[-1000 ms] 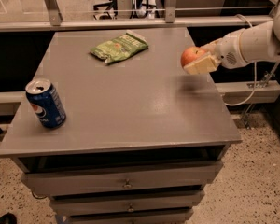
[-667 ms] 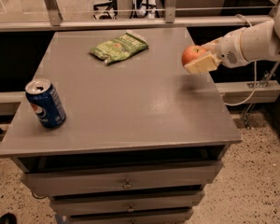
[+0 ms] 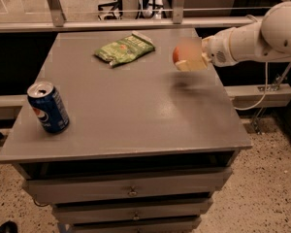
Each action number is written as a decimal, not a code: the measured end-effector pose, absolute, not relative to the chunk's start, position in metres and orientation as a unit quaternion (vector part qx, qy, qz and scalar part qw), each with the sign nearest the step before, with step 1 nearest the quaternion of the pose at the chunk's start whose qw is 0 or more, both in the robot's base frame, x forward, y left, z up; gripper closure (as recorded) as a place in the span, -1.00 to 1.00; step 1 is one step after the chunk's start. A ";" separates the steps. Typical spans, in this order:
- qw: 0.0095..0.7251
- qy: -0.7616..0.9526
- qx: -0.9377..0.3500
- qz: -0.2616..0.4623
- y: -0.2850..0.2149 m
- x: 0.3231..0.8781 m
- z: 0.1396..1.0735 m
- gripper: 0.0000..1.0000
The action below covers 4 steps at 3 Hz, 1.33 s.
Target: Move apple near green jalapeno chip bag
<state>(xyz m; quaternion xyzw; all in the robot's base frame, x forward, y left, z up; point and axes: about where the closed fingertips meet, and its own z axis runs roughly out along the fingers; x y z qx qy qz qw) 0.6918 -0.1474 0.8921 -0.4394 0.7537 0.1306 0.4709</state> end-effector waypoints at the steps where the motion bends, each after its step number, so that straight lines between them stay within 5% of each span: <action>1: 0.479 0.737 -0.457 0.133 -0.119 0.730 0.897 1.00; 3: 0.459 0.733 -0.483 0.134 -0.088 0.778 0.886 1.00; 4: 0.448 0.739 -0.484 0.139 -0.080 0.789 0.874 0.63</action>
Offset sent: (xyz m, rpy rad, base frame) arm 0.1034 0.0676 0.0072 -0.0626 -0.0377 0.1084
